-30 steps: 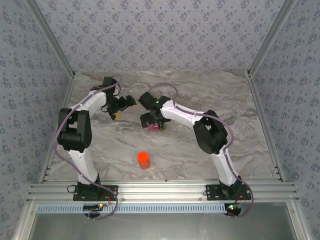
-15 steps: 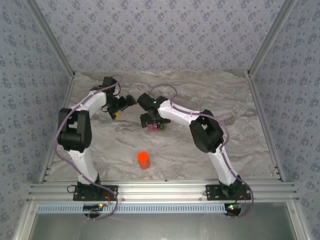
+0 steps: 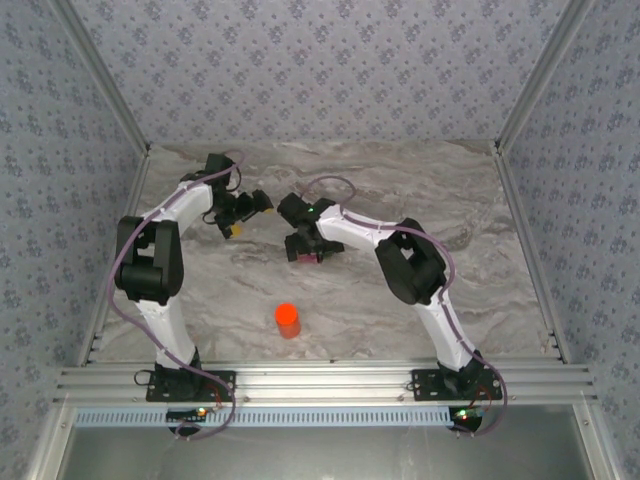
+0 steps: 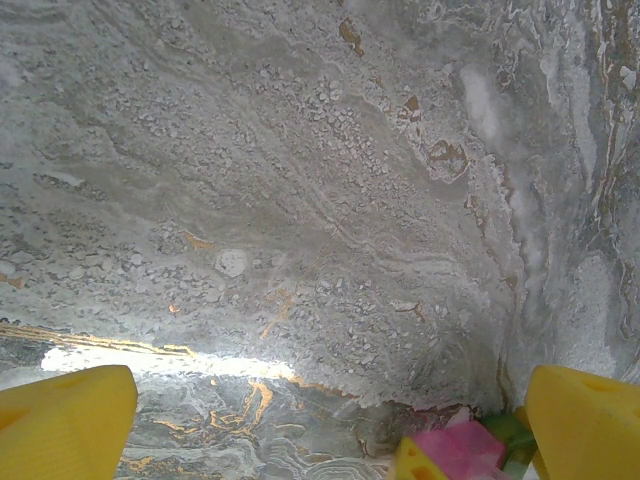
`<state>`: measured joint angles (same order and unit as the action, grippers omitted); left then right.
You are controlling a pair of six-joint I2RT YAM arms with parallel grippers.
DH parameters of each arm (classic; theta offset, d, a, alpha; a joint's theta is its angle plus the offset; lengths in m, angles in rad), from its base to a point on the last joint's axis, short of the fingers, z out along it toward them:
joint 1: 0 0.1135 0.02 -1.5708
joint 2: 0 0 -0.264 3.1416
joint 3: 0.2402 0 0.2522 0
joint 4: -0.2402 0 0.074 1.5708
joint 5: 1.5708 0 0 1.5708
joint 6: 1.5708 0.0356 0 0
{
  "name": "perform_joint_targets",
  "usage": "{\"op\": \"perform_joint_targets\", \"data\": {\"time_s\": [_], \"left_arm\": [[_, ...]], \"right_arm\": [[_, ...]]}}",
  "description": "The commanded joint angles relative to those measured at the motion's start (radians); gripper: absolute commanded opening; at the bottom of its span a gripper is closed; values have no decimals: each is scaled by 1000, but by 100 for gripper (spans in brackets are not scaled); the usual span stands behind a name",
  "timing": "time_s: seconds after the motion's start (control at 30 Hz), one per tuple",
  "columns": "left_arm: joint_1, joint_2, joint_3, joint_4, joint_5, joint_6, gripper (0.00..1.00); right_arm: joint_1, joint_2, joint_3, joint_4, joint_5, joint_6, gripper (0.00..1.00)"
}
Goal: Sort the pills into containers
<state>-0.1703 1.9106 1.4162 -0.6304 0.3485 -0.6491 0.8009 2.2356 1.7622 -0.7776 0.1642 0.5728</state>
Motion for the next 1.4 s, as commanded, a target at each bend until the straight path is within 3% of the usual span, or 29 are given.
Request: {"op": "perform_joint_targets", "data": {"time_s": [0.0, 0.6, 0.97, 1.1, 1.37], "left_arm": [[-4, -27, 0, 0, 12, -10, 100], [-14, -21, 9, -2, 6, -12, 100], [-15, -31, 22, -16, -14, -10, 100], [-5, -122, -41, 3, -39, -46, 100], [58, -439, -391, 184, 1, -307, 100]], "right_arm": [[-22, -47, -56, -12, 20, 6, 100], [-96, -152, -228, 55, 14, 29, 97], [-89, -251, -189, 62, 22, -25, 100], [-66, -366, -212, 65, 41, -72, 100], [62, -580, -295, 6, -124, -123, 92]]}}
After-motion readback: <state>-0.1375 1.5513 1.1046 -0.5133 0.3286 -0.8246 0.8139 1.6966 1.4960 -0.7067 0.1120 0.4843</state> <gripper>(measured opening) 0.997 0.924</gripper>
